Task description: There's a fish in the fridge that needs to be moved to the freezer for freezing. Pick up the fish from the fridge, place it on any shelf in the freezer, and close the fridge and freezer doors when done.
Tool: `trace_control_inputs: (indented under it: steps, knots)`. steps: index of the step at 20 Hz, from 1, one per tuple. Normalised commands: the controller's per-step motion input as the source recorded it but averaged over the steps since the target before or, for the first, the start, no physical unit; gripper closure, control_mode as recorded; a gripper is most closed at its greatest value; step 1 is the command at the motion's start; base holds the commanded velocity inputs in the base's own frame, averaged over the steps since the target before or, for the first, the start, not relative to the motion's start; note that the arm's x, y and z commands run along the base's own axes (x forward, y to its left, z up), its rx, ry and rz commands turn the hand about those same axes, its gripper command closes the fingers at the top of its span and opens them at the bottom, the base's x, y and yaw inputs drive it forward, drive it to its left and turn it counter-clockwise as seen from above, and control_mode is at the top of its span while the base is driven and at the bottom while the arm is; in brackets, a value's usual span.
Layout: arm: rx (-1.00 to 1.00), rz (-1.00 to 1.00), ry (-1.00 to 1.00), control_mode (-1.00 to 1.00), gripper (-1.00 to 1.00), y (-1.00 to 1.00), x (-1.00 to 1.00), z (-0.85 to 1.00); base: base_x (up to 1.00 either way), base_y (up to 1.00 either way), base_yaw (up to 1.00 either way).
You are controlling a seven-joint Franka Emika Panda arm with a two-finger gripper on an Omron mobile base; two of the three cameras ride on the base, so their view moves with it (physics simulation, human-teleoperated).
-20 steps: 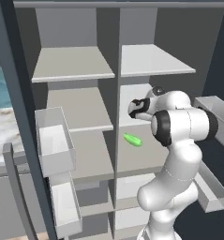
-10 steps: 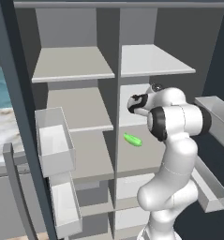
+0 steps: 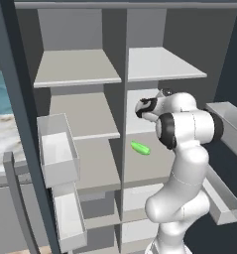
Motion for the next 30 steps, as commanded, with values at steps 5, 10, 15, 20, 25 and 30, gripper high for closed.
trace_control_inputs:
  steps: [5,10,15,20,25,30]
  knots:
    - [0.00,-0.01,-0.11,-1.00,1.00,0.19,-1.00,-0.19,0.00,0.00,0.00]
    - [-0.01,-0.11,-0.03,-1.00,1.00,0.03,-0.99,0.44,0.00,0.00,0.00]
    - [-0.04,-0.06,0.00,-1.00,1.00,0.21,-0.86,0.88,0.00,0.00,0.00]
    - [-0.01,0.00,0.00,-1.00,1.00,0.34,-0.96,0.84,0.00,0.00,0.00]
    - [-0.01,0.00,0.04,-1.00,1.00,0.05,-0.94,1.00,0.00,0.00,0.00]
    - [0.00,0.00,0.11,-1.00,1.00,0.04,-0.98,1.00,0.00,0.00,0.00]
